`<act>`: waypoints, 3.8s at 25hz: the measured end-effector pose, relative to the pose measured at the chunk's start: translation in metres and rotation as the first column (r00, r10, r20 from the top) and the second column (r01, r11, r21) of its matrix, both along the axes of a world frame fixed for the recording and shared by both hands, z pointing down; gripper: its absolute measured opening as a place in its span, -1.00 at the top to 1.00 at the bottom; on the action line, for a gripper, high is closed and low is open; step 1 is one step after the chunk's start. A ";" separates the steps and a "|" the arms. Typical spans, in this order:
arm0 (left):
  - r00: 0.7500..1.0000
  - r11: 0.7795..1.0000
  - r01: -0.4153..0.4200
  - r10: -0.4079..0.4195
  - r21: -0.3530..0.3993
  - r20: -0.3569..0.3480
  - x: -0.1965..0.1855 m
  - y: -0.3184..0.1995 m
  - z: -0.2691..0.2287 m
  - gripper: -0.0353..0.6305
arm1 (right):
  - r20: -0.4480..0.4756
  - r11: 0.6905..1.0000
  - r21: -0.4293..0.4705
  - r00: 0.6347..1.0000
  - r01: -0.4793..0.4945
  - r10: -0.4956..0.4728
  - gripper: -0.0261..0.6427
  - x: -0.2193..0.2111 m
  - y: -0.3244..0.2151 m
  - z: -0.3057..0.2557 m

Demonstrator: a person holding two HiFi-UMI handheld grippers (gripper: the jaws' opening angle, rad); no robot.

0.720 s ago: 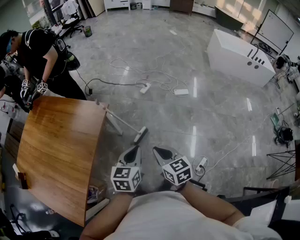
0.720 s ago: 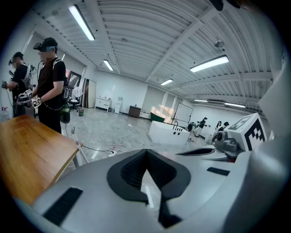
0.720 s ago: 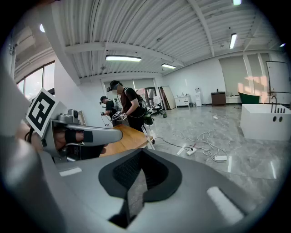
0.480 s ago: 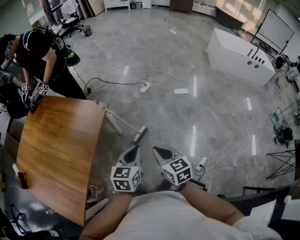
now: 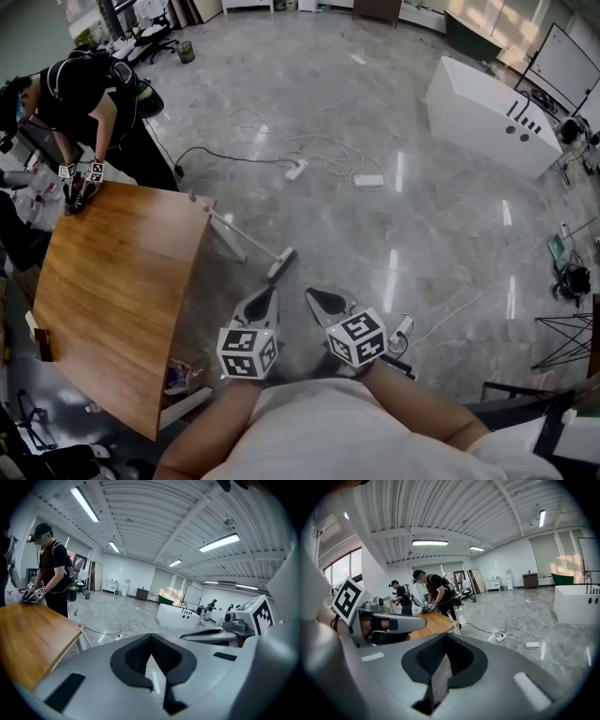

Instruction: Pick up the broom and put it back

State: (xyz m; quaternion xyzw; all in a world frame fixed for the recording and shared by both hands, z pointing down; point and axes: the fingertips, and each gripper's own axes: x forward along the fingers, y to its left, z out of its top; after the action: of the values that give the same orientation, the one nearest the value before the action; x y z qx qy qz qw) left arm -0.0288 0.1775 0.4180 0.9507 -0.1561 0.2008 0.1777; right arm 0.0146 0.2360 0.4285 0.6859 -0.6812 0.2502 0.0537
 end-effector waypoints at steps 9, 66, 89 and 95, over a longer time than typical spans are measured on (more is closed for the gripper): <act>0.996 0.996 0.086 -0.087 0.014 0.012 0.018 0.007 -0.003 0.88 | 0.014 0.997 0.004 0.997 0.082 -0.082 0.91 0.022 0.014 0.001; 0.845 0.846 0.521 -0.493 -0.113 0.206 0.010 -0.272 0.190 0.88 | -0.095 0.685 -0.276 0.690 0.674 -0.717 0.52 0.043 -0.458 0.341; 0.839 0.841 0.534 -0.515 -0.084 0.178 -0.008 -0.268 0.176 0.88 | -0.170 0.711 -0.277 0.695 0.647 -0.698 0.67 0.053 -0.439 0.346; 0.881 0.884 0.463 -0.451 -0.066 0.141 0.018 -0.266 0.131 0.88 | -0.166 0.756 -0.237 0.742 0.610 -0.650 0.67 0.078 -0.396 0.272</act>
State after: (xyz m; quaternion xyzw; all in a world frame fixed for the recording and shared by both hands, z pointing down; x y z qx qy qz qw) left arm -0.0110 -0.0888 0.5487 0.8631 -0.3767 0.2180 0.2563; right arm 0.0925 -0.1599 0.7005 0.4321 -0.8381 0.1894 0.2739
